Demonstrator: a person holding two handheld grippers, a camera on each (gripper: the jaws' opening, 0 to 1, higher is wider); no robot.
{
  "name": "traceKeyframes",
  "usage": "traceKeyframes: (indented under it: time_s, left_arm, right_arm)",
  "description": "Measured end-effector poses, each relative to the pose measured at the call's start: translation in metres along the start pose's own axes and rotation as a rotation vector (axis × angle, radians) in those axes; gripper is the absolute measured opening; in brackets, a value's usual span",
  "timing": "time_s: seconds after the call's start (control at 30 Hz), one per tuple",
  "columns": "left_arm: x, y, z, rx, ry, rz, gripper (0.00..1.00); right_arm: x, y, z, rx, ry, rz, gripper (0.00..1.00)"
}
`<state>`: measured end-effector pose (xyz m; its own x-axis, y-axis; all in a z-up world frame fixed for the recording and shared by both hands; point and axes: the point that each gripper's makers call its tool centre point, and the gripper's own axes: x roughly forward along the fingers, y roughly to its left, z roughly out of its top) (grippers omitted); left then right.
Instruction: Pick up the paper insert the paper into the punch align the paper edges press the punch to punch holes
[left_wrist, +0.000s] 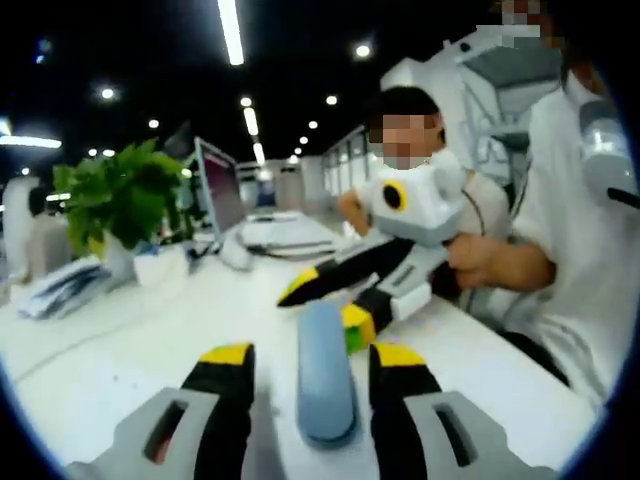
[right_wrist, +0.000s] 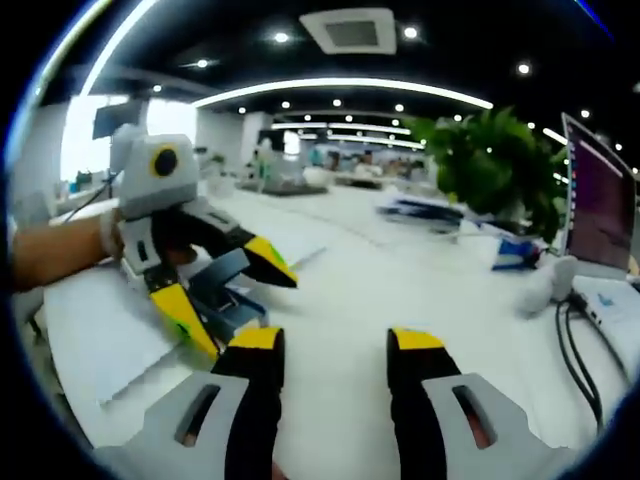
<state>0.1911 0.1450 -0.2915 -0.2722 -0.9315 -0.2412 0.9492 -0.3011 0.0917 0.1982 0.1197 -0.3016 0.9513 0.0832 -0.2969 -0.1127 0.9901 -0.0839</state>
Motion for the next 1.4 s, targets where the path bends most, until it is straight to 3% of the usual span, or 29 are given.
traceKeyframes:
  time_s: [0.4,0.47,0.63,0.73,0.8,0.87,1.13,1.2,1.4]
  left_arm:
    - [0.001,0.001,-0.007,-0.022,0.015,-0.012,0.38]
    - [0.001,0.001,-0.008,-0.058,0.016,-0.012,0.34]
    - [0.002,0.0,-0.008,-0.083,0.015,-0.009,0.32]
    - [0.002,-0.002,-0.008,-0.064,0.008,-0.012,0.3]
    - [0.002,-0.004,-0.008,-0.046,0.008,-0.017,0.28]
    - [0.002,-0.004,-0.008,-0.041,0.008,-0.018,0.28]
    - [0.003,-0.005,-0.007,-0.039,0.002,-0.022,0.27]
    - [0.003,-0.004,-0.007,-0.044,0.001,-0.023,0.27]
    - [0.003,-0.004,-0.007,-0.04,0.001,-0.029,0.27]
  right_arm:
    - [-0.001,-0.002,0.0,-0.003,0.015,0.007,0.44]
    - [-0.005,-0.004,0.003,-0.007,0.012,0.003,0.43]
    - [-0.02,-0.002,0.035,-0.04,-0.066,0.023,0.32]
    - [-0.024,0.011,0.058,-0.054,-0.116,0.062,0.23]
    - [-0.022,0.026,0.067,-0.095,-0.121,0.117,0.09]
    - [-0.018,0.041,0.077,-0.126,-0.145,0.156,0.06]
    - [-0.002,0.053,0.085,-0.063,-0.182,0.169,0.05]
    - [0.002,0.052,0.085,-0.047,-0.179,0.139,0.05]
    - [0.014,0.058,0.068,-0.168,-0.108,0.14,0.04]
